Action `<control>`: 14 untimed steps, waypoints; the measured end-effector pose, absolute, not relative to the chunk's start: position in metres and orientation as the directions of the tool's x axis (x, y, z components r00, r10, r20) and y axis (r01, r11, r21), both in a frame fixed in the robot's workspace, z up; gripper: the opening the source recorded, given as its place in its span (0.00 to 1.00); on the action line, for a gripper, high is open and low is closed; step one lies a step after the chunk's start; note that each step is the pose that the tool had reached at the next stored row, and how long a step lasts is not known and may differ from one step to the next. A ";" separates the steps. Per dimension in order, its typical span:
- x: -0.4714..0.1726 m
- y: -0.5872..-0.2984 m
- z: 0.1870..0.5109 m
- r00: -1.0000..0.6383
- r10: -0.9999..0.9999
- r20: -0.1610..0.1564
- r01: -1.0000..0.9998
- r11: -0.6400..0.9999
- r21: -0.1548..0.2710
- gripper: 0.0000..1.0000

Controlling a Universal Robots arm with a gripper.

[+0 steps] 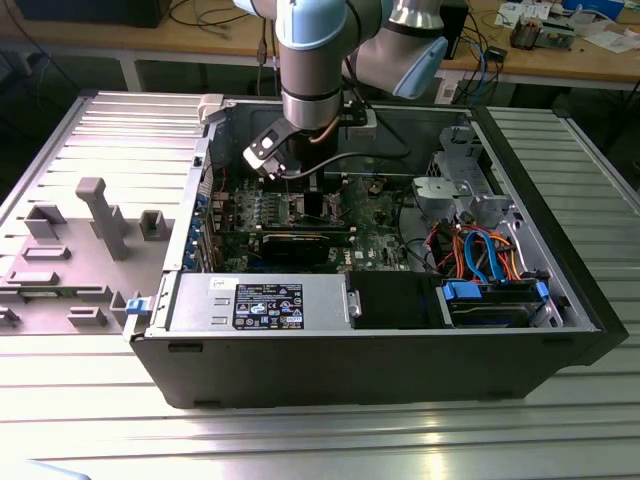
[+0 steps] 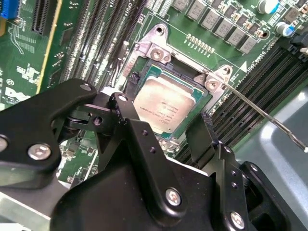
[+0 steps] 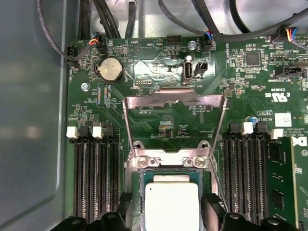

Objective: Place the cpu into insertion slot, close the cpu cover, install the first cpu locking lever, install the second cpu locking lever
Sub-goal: 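Place the cpu into insertion slot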

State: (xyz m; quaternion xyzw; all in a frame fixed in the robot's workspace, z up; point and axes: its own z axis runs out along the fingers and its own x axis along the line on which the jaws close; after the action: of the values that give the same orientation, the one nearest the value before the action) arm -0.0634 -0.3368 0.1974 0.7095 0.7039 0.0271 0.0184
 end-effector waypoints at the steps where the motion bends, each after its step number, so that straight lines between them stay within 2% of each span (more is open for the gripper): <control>1: -0.063 -0.337 0.198 0.007 1.000 0.011 0.998 -0.008 0.064 0.68; 12: -0.063 -0.337 0.223 0.008 1.000 0.011 0.998 -0.008 0.061 0.66; 13: -0.063 -0.337 0.224 0.008 1.000 0.011 0.998 -0.008 0.061 0.60; 14: -0.063 -0.337 0.226 0.007 1.000 0.011 0.998 -0.008 0.059 0.47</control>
State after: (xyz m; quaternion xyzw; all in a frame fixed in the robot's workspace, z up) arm -0.0631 -0.3367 0.2259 0.7095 0.7040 0.0248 0.0171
